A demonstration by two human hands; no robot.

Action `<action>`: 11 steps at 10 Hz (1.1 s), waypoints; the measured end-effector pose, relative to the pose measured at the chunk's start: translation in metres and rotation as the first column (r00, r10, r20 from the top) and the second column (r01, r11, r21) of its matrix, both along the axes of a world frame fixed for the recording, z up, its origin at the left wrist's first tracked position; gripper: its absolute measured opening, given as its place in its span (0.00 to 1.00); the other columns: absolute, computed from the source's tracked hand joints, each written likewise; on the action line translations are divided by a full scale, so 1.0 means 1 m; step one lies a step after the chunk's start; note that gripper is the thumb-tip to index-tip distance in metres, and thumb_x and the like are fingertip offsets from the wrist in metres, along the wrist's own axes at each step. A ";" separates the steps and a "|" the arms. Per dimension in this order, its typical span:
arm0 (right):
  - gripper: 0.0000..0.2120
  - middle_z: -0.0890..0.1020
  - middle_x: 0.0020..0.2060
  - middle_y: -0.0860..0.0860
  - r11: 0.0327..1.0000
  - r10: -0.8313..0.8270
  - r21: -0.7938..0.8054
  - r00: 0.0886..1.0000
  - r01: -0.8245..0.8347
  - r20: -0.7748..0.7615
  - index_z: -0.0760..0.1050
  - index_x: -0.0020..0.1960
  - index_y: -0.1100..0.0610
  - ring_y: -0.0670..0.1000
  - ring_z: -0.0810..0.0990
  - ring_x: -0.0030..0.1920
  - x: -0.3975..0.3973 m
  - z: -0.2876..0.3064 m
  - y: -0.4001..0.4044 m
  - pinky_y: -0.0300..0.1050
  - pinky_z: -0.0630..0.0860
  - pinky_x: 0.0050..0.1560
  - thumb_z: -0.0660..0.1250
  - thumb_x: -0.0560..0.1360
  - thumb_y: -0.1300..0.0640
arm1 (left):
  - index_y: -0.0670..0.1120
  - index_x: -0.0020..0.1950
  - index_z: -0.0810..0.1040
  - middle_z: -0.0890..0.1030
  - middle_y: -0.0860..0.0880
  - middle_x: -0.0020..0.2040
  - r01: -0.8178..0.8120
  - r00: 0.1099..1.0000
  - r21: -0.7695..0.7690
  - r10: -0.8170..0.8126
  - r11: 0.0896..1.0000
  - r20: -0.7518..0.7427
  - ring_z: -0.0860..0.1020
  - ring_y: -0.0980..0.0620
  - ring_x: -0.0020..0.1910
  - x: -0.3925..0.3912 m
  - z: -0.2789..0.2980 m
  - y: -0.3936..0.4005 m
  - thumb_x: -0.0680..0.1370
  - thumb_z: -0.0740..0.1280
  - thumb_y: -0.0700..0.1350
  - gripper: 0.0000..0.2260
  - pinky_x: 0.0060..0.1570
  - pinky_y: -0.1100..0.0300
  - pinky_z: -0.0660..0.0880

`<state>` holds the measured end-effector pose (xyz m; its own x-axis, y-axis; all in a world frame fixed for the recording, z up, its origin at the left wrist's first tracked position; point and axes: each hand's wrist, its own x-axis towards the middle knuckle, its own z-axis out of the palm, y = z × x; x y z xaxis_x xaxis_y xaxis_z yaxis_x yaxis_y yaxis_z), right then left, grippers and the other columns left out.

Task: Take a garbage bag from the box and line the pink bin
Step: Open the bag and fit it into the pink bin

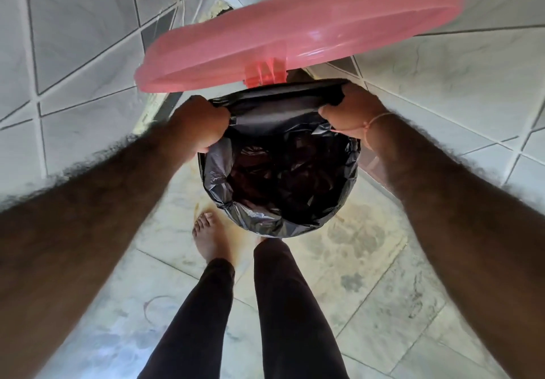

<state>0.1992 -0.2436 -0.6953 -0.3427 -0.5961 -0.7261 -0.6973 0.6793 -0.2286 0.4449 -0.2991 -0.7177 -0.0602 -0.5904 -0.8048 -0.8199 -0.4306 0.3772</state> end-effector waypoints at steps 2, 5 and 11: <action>0.20 0.79 0.61 0.56 0.987 0.012 -0.158 0.993 0.008 0.121 0.73 0.65 0.57 0.56 0.76 0.61 0.007 -0.014 -0.003 0.40 0.68 0.55 0.59 0.80 0.46 | 0.37 0.51 0.76 0.80 0.34 0.51 0.156 0.984 -0.223 -0.171 0.962 -0.050 0.77 0.34 0.52 -0.017 -0.011 0.010 0.80 0.56 0.46 0.14 0.43 0.53 0.66; 0.26 0.73 0.31 0.52 0.916 -0.379 -0.084 0.914 0.393 0.146 0.71 0.33 0.58 0.51 0.70 0.33 -0.013 -0.050 0.001 0.44 0.66 0.36 0.58 0.78 0.38 | 0.46 0.38 0.76 0.78 0.45 0.44 -0.098 0.978 -0.053 0.087 0.994 -0.187 0.74 0.44 0.44 -0.008 -0.034 0.001 0.78 0.54 0.60 0.21 0.41 0.53 0.66; 0.21 0.68 0.25 0.51 0.907 0.054 -0.415 0.997 -0.068 -0.048 0.63 0.31 0.54 0.57 0.67 0.30 -0.040 -0.039 0.084 0.48 0.61 0.34 0.54 0.82 0.49 | 0.48 0.46 0.80 0.84 0.47 0.44 -0.368 0.895 0.291 0.421 0.883 -0.148 0.82 0.49 0.44 0.074 -0.033 0.091 0.82 0.55 0.54 0.18 0.47 0.49 0.79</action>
